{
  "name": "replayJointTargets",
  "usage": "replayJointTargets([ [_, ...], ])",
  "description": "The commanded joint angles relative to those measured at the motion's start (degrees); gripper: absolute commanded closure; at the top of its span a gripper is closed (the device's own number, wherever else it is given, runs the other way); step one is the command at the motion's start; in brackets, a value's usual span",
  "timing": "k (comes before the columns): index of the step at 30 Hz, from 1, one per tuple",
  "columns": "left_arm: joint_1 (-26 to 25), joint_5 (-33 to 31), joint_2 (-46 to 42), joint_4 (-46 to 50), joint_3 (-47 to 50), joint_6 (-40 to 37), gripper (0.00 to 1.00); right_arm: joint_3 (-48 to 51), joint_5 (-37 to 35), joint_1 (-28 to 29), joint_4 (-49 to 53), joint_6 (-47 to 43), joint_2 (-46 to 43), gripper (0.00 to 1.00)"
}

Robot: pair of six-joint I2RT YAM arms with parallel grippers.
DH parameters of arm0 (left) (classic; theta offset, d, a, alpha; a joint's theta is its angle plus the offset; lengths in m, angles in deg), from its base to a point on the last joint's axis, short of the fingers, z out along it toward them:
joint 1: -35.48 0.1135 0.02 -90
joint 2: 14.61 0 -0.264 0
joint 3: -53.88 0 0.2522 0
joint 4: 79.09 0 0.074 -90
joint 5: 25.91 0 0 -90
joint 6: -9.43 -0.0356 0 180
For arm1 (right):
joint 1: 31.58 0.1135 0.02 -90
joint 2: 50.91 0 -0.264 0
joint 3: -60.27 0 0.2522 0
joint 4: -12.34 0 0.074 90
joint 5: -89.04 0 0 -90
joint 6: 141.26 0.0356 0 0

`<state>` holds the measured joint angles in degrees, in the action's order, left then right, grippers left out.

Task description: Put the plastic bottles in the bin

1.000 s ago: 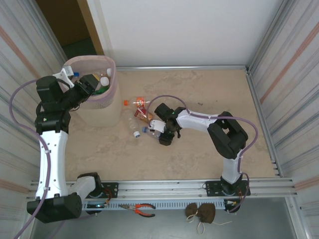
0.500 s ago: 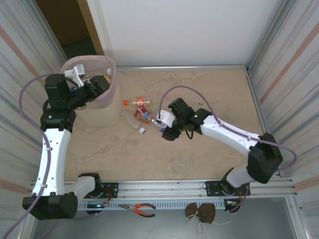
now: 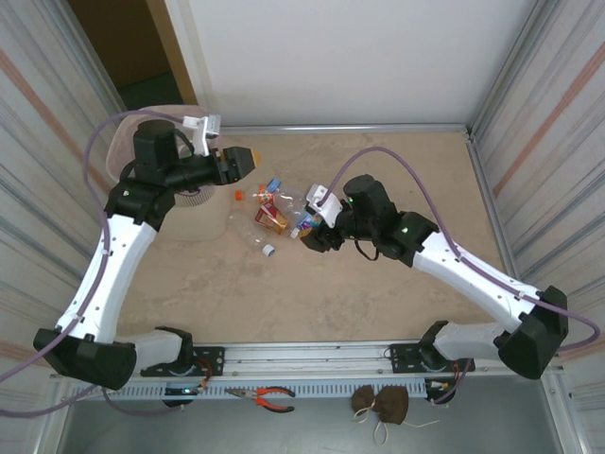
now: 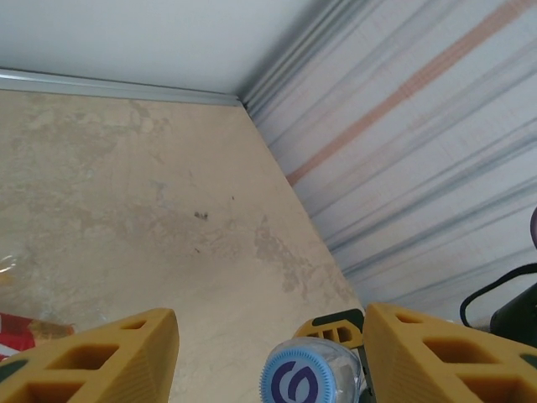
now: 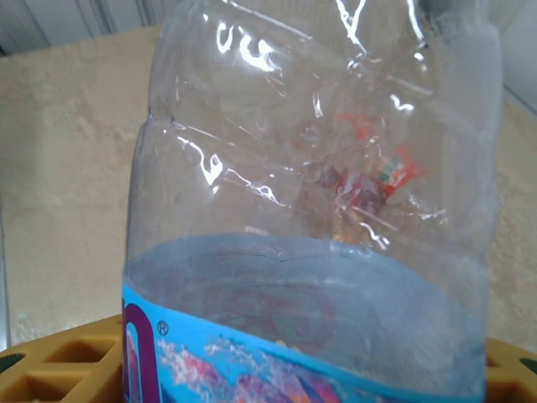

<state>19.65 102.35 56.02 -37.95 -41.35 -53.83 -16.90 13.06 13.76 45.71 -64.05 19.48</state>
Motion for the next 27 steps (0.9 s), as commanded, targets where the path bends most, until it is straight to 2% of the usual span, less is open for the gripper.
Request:
replayJointTargets([
  [1, -1.9, 2.2, 1.1, 1.3, -2.7, -3.6, 0.4, -1.2, 2.2, -0.6, -3.1, 3.1, -2.1, 0.42],
  [14, -8.0, 1.4, 1.9, -0.2, -2.3, -5.3, 0.4, -2.6, 4.2, -1.4, -4.8, 5.5, -3.0, 0.41],
  [22, -8.4, 1.8, 2.1, -1.1, -2.6, -5.1, 0.49, -2.6, 4.3, -1.5, -5.3, 5.8, -3.4, 0.41],
  [27, -8.5, 2.2, 2.1, -1.9, -2.5, -4.6, 0.59, -2.7, 4.5, -1.4, -5.5, 5.9, -3.5, 0.41],
])
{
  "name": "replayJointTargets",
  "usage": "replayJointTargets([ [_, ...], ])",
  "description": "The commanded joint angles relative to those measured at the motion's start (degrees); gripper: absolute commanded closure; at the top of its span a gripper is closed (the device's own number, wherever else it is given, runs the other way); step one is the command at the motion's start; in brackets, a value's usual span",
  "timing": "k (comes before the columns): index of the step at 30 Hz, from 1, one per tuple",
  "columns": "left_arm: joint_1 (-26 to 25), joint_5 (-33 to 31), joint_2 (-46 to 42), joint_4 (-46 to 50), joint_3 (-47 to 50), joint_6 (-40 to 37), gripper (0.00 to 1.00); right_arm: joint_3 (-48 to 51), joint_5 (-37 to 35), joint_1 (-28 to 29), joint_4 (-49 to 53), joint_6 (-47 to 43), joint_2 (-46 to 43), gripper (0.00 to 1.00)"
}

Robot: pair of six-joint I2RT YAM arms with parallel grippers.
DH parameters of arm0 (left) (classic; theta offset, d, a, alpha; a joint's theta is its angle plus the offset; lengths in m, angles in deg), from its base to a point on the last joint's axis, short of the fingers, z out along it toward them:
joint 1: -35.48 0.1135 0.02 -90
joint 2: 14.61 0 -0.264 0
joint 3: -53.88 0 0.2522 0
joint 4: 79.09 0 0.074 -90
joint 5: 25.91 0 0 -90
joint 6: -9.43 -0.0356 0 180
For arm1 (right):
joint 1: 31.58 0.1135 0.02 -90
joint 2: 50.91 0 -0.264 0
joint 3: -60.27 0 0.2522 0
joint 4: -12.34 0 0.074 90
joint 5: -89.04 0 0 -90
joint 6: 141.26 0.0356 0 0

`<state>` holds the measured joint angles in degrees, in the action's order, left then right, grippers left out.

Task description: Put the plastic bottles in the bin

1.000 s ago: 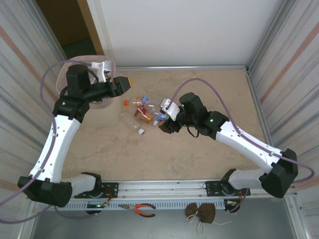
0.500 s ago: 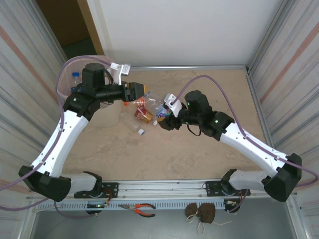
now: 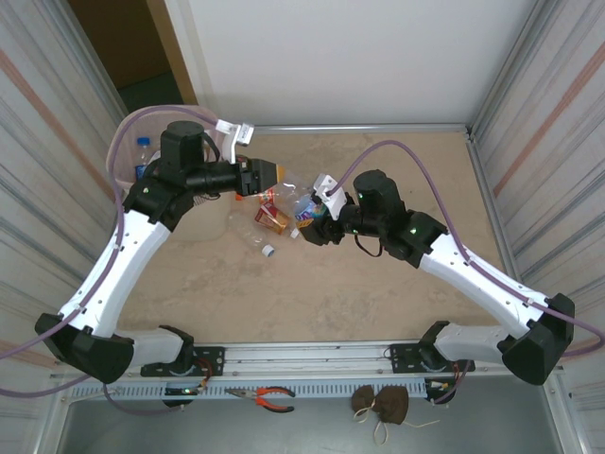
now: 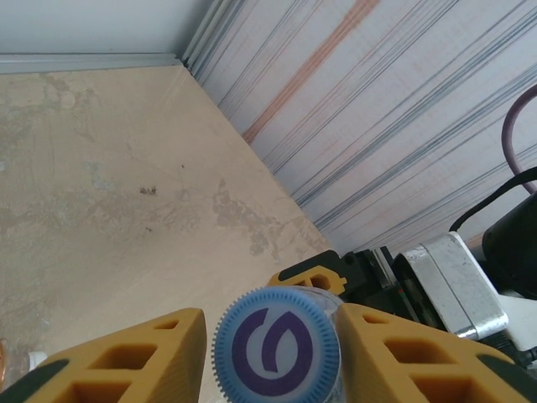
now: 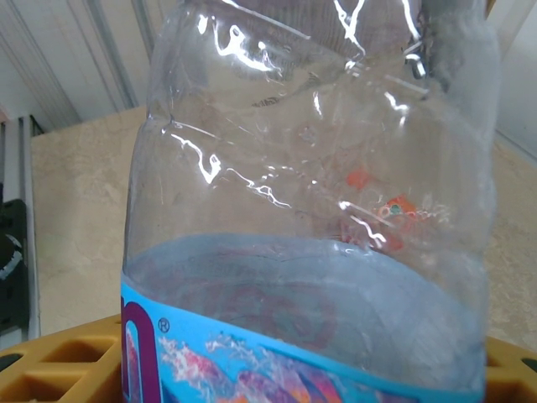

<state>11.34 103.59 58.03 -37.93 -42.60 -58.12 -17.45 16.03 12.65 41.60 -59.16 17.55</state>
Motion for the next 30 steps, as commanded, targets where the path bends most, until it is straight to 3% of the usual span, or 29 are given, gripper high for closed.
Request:
replayJointTargets([
  [1, -0.2, 1.0, 0.1, -2.1, -1.2, -0.3, 0.61, -2.1, 1.6, -0.4, -1.3, 1.0, -1.5, 0.41],
  [7, -0.2, 0.4, -0.3, -2.4, -1.1, -0.7, 0.76, -2.0, 1.1, -0.3, -1.3, 1.3, -1.8, 0.39],
  [11, -0.1, -2.2, -1.2, -1.2, -1.6, -2.1, 0.8, -2.2, -0.2, -0.3, -0.8, 1.6, -2.2, 0.22],
  [15, 0.9, -7.1, -2.1, 2.7, -4.0, -4.7, 0.8, -2.1, -2.5, -0.3, 0.2, 2.2, -3.8, 0.14],
  [23, 8.4, -16.9, -2.7, 15.4, -13.7, -12.1, 0.81, -1.7, -6.1, -0.7, 2.5, 2.6, -9.4, 0.11],
  [30, 13.3, -25.7, 0.1, 25.9, -26.9, -24.4, 0.81, -1.8, -6.5, -1.9, 4.6, 2.5, -11.3, 0.11],
])
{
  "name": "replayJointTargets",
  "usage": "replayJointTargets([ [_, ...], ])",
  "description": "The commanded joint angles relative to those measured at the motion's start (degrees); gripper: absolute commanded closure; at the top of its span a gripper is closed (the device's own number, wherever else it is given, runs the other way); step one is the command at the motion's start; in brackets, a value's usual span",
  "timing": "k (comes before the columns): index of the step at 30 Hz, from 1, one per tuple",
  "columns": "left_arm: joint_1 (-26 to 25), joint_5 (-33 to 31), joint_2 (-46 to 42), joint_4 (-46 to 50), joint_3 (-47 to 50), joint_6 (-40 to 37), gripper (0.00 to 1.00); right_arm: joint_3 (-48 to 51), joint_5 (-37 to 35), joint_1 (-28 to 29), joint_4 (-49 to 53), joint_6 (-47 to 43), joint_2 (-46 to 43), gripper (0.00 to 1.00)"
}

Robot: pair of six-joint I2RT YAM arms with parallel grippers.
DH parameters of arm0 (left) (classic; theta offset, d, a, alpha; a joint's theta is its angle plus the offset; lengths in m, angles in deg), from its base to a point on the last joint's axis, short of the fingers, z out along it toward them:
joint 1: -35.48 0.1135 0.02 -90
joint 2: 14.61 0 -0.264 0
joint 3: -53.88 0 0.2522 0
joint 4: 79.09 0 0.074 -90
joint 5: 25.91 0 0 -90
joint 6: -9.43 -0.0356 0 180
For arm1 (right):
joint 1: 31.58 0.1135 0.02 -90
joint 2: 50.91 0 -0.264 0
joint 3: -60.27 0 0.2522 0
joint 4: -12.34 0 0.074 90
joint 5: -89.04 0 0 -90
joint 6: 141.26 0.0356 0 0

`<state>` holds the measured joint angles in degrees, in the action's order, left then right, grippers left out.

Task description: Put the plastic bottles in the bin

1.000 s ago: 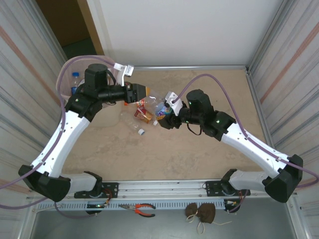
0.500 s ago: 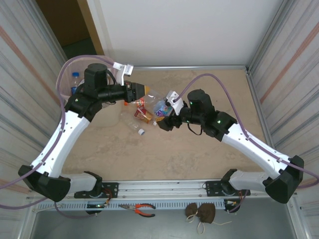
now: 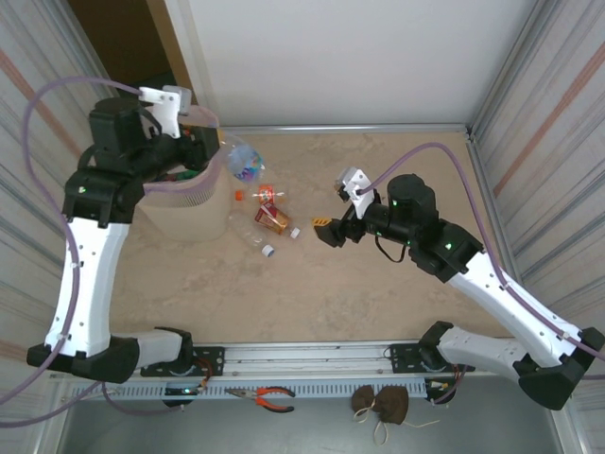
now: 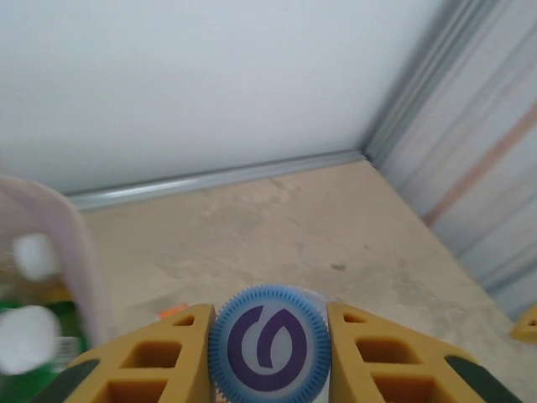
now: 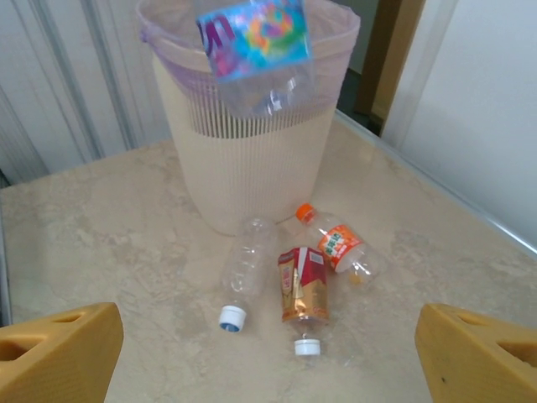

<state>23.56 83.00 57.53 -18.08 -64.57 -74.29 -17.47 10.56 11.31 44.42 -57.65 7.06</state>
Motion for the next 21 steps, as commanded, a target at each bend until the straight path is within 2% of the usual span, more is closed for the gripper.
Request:
replayJointTargets([
  [1, 1.7, -6.3, 1.5, 7.9, -7.5, -10.8, 0.81, -1.8, -1.1, -0.6, 2.0, 1.0, -0.8, 0.11],
  [5, 3.2, -12.9, 4.0, 11.8, -14.5, -20.1, 0.81, -1.9, -0.8, -0.7, 2.3, 1.0, -0.9, 0.11],
  [9, 3.2, -19.0, 4.7, 12.1, -14.7, -29.5, 0.78, -2.1, -0.7, -0.6, 2.1, 1.0, -0.4, 0.11],
  [14, 3.3, -29.3, 4.9, 9.8, -8.9, -39.2, 0.81, -2.3, 0.1, -0.8, 1.9, 0.7, 0.5, 0.11],
  [21, 4.0, -37.8, 3.6, 3.3, 1.8, -47.7, 0.87, -1.8, 1.4, -1.1, 1.3, 0.7, 1.8, 0.11],
])
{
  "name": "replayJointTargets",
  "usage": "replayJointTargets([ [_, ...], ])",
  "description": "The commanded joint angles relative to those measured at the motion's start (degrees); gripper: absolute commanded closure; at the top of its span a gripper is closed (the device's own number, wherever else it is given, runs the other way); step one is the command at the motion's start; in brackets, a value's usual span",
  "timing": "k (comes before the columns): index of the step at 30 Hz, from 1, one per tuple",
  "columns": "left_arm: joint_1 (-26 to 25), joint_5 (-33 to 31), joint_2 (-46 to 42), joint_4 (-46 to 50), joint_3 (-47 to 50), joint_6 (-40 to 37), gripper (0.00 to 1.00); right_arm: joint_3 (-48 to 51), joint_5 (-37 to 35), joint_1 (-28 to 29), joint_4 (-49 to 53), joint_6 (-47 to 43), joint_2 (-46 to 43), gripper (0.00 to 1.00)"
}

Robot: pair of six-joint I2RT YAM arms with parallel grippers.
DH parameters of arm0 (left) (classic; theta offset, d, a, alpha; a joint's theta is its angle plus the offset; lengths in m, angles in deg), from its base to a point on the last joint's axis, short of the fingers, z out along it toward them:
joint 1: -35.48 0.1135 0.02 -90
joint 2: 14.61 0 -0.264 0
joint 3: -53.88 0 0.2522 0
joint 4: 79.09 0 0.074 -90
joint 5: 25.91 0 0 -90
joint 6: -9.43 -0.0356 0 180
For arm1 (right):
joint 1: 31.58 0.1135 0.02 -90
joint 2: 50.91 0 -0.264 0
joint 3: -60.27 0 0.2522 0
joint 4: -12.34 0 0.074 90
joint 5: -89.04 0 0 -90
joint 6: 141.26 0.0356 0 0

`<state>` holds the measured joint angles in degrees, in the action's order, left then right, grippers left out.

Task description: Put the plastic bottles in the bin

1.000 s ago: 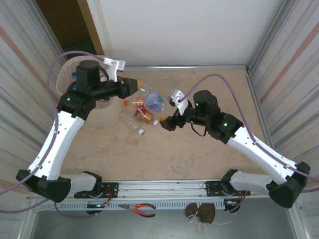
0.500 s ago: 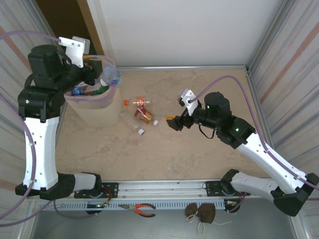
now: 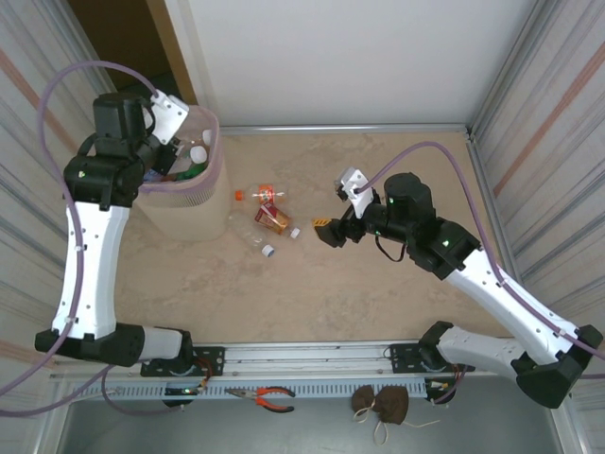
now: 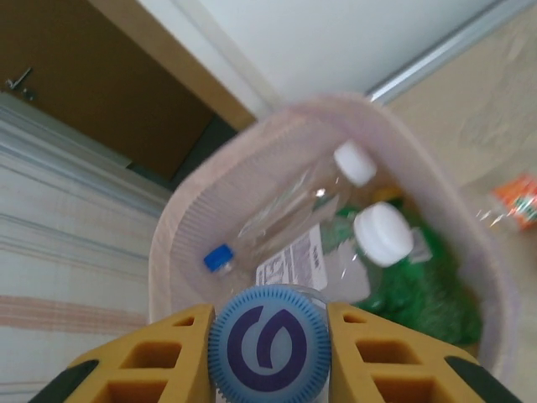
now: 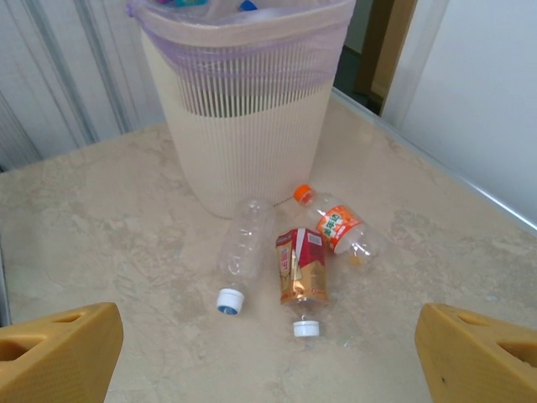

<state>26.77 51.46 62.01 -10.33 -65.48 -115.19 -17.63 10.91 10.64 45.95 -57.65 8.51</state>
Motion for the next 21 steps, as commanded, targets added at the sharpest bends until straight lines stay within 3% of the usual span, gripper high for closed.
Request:
replayJointTargets([
  [1, 1.2, -7.0, -1.3, -5.5, 4.7, -7.9, 0.87, -1.5, 1.3, -0.5, -0.3, 0.7, 0.4, 0.11],
  [8, 5.7, -3.5, -3.9, -12.2, 15.5, -9.6, 0.88, -1.4, 1.7, -0.9, -0.2, 0.7, 0.2, 0.11],
  [15, 6.6, 0.3, -4.8, -13.7, 22.2, -10.2, 0.7, -0.7, 2.1, -1.2, -0.3, 0.7, 0.0, 0.11],
  [21, 6.6, 3.2, -5.8, -11.4, 21.5, -8.9, 0.53, -1.2, 2.3, -1.4, 0.0, 0.6, -0.1, 0.11],
])
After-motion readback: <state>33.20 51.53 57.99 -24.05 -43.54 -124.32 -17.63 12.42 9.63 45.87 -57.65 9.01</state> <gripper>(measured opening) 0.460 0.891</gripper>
